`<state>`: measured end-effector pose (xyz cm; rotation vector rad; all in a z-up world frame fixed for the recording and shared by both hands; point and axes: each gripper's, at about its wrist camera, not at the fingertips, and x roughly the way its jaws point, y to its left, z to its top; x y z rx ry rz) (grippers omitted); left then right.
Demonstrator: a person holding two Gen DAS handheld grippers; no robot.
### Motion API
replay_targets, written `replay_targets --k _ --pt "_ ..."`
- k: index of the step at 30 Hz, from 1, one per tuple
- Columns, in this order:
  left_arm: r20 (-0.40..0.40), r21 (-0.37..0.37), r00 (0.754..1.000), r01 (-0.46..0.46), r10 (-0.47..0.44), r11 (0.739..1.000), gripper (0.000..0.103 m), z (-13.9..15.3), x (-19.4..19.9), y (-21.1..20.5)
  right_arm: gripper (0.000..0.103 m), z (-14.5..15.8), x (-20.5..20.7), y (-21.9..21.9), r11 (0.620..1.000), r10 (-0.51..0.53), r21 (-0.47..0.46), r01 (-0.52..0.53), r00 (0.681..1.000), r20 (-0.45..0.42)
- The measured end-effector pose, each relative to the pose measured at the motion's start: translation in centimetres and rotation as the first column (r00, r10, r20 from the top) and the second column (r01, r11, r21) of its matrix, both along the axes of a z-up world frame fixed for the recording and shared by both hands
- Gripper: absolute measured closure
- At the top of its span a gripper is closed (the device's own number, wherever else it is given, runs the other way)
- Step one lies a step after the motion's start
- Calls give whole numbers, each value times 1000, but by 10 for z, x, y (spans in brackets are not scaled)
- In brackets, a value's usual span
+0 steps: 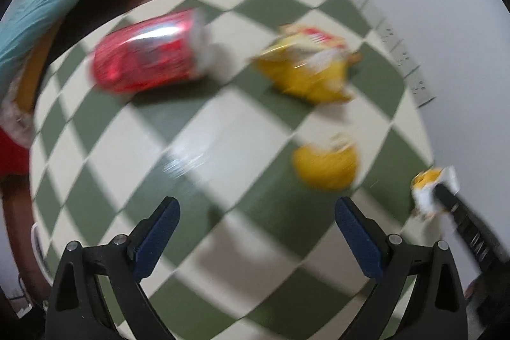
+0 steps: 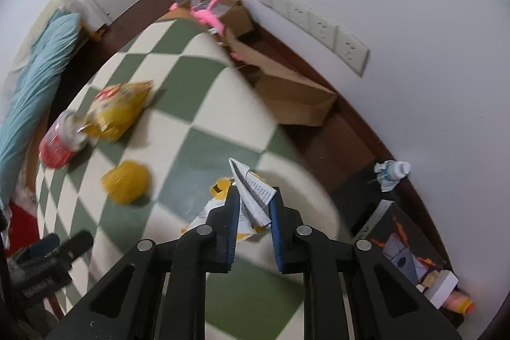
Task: Collect trash
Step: 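Grasp the yellow fruit peel with the left tool while the right tool grasps the white paper wrapper, then carry both items to the white bin and open both tools over it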
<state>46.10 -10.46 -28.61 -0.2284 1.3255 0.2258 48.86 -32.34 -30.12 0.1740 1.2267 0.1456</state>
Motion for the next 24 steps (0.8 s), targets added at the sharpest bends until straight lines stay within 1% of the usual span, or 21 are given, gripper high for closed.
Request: replay_targets --k 3,4,5,6,8,9,10,13,16,20,24 --pt "4 -26 1000 28 -28 999 5 -6 19 -12 84 0 4 -6 1000 -11 8 11 1000 -4" --pt "8 -19 999 37 -37 999 11 -8 24 -17 84 0 5 -7 1000 -12 7 12 1000 -2" --pt "9 -16 999 42 -42 999 22 -10 27 -20 84 0 5 -8 1000 -16 10 16 1000 -3" --pt "8 -17 999 51 -51 999 28 -12 29 -24 84 0 6 -10 1000 -18 12 18 1000 -3" --pt "23 -55 998 62 -61 997 49 -13 33 -30 84 -1 8 -11 1000 -20 13 20 1000 -5" --pt "33 -67 998 65 -63 996 56 -12 34 -35 84 -2 7 -10 1000 -19 11 19 1000 -3" --pt "37 -56 997 71 -69 996 65 -10 33 -39 84 -1 7 -11 1000 -19 11 19 1000 -2" --pt "43 -23 995 96 -95 995 73 -9 27 -47 85 -1 4 -10 1000 -17 10 16 1000 3" --pt "50 14 993 106 -106 994 77 -6 12 -48 85 2 0 -6 1000 -4 10 4 1000 8" --pt "61 37 993 98 -100 995 79 -3 -4 -28 85 6 -8 1 1000 17 19 -17 1000 14" --pt "92 59 993 66 -71 996 79 11 -28 -10 85 13 -17 10 999 41 33 -42 999 25"
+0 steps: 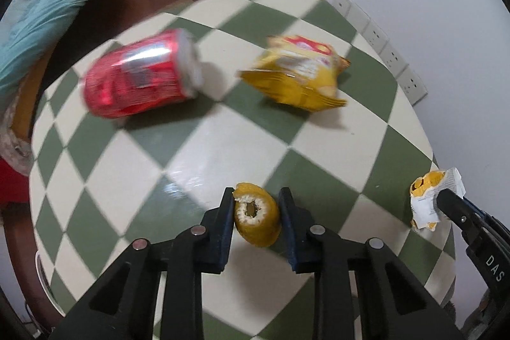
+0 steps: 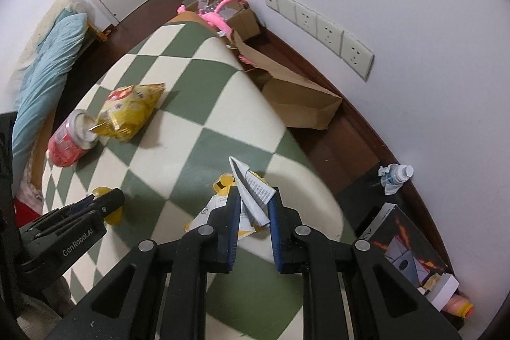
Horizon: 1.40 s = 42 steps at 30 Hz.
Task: Collect trash
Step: 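Carry both items to the white bin and open both tools over it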
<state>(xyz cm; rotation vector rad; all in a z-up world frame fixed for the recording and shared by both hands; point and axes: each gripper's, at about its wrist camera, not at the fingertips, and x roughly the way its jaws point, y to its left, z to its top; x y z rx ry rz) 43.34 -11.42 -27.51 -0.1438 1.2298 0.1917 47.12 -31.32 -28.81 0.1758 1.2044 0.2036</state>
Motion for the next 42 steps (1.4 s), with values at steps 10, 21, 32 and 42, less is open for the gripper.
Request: replay_targets --k 10,21,32,42 --pt "151 32 985 -90 84 995 79 70 -63 84 85 39 -37 44 995 89 46 -91 995 48" --pt "297 24 926 -251 233 968 79 150 -163 190 85 135 -88 152 947 270 122 -296 943 193" --pt "386 51 810 -496 441 867 79 203 -288 324 85 190 -183 349 774 550 197 -602 793 262" --pt "249 -10 674 -716 695 698 79 135 -396 442 85 133 -281 534 596 771 204 -776 625 126"
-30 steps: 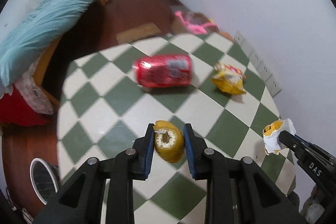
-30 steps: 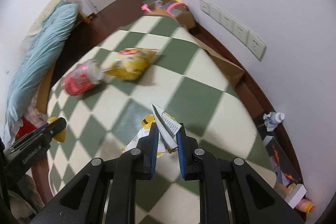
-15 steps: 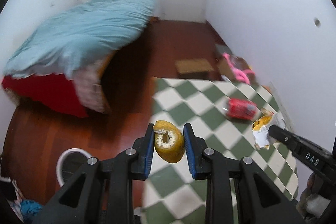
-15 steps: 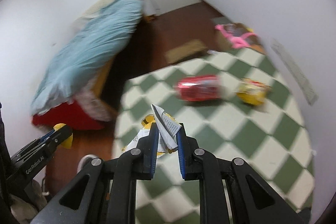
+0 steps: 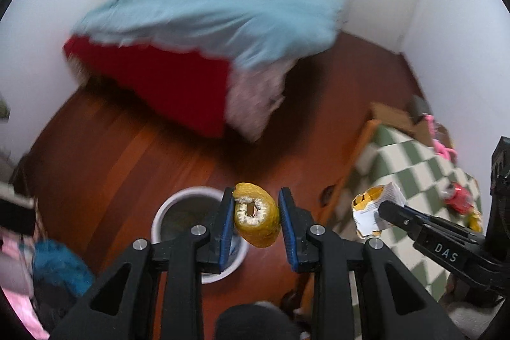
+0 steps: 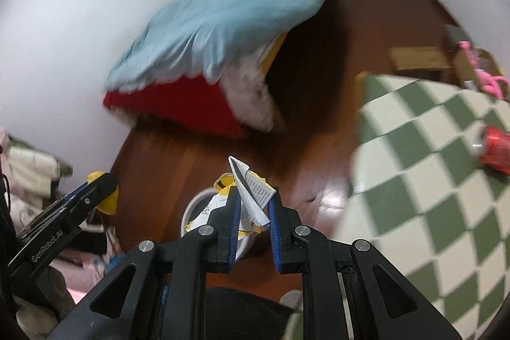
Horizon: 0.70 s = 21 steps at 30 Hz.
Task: Collect trash
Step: 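Carry both items to the white bin and open both tools over it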
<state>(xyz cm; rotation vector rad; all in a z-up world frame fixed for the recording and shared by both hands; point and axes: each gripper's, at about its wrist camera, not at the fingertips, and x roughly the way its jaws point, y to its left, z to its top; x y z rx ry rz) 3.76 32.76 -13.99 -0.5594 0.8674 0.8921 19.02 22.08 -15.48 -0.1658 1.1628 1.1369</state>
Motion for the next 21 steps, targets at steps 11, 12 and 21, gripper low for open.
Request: replay_targets --k 11,12,21 --pt "-70 -307 975 -224 213 925 77 -137 -84 98 85 -154 -75 146 938 203 -253 -239 966 -160" --pt "-71 -330 971 -240 230 913 76 -149 -89 103 85 -162 -78 153 931 210 -267 -248 964 -162" --pt "-135 -401 954 -299 267 866 63 -201 -97 120 85 -242 -99 212 860 289 -369 -354 932 -219"
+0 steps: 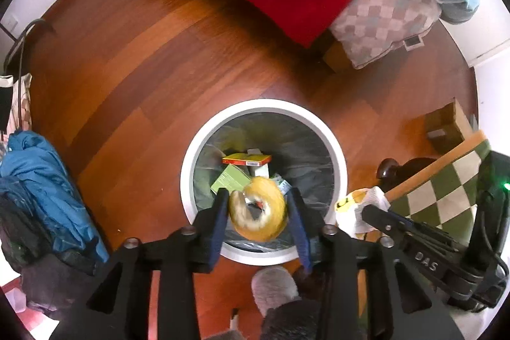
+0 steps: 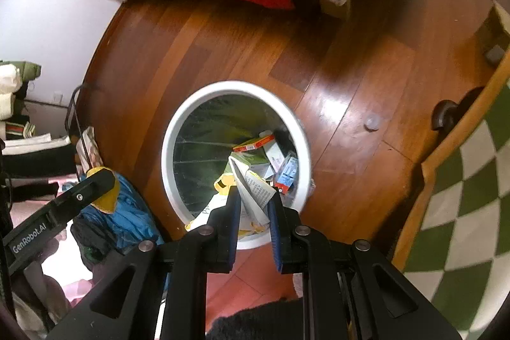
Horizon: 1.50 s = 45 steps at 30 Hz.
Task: Collect trash
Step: 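Carry both items to the white bin and open both tools over it, then move both tools back over the table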
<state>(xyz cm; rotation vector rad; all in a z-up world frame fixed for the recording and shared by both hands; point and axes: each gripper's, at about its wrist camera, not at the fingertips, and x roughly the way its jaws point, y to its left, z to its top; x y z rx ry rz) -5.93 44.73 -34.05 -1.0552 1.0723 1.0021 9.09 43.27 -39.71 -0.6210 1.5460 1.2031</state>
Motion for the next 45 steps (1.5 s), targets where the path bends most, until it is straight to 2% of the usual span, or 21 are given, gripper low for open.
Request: replay_targets --k 1,2,3,4,5,6,7,8,9,10,12,14,19,27,38,45 --pt "-1 4 1000 -7 7 1000 51 -1 -3 -1 84 -7 -1 3 1000 11 -15 -11 1000 -5" --pt "-9 13 1000 -13 13 1000 30 -3 -6 -1 84 -14 -3 5 999 19 -27 -20 1000 -12" --pt "-24 25 1000 -13 13 1000 21 -3 -7 -2 79 -20 -5 8 999 29 -34 -29 999 -20" --pt "-41 37 999 -14 15 999 13 -3 -9 -3 65 -24 -6 7 998 39 -42 -39 999 -23" --pt "-51 43 999 -14 16 999 13 -1 -13 -3 56 -26 -8 6 998 44 -46 -45 999 -21" --pt "-66 48 998 -13 16 999 13 -1 -16 -4 38 -27 -9 5 998 47 -48 -48 999 -16" --pt "-82 54 997 -12 16 998 13 1 -18 -6 30 -27 -10 4 998 53 -46 -53 999 -7" --pt "-89 61 996 -13 19 998 13 1 -19 -6 29 -26 -12 4 997 63 -42 -62 998 6" --pt "-104 72 994 -17 24 997 12 3 -21 -8 22 -25 -13 4 996 75 -43 -74 997 31" --pt "-114 85 993 -17 27 996 12 5 -23 -9 9 -23 -15 3 995 89 -50 -85 993 75" --pt "-128 104 991 -18 31 994 12 9 -26 -13 0 -15 -17 -1 994 99 -53 -93 985 139" --pt "-138 124 990 -17 34 992 12 15 -29 -18 0 -6 -17 -4 994 105 -59 -95 973 205" --pt "-154 167 988 5 21 986 7 33 -31 -31 0 22 -18 -17 996 93 -37 -86 954 284" --pt "-143 236 990 26 8 971 7 78 -33 -60 0 81 -17 -55 997 44 51 -63 947 317" --pt "-99 364 995 44 -8 930 7 159 -33 -120 0 178 -20 -133 974 -30 222 -40 952 303" --pt "-107 445 993 84 -40 892 7 209 -21 -162 0 239 -7 -195 937 -123 348 35 965 233"
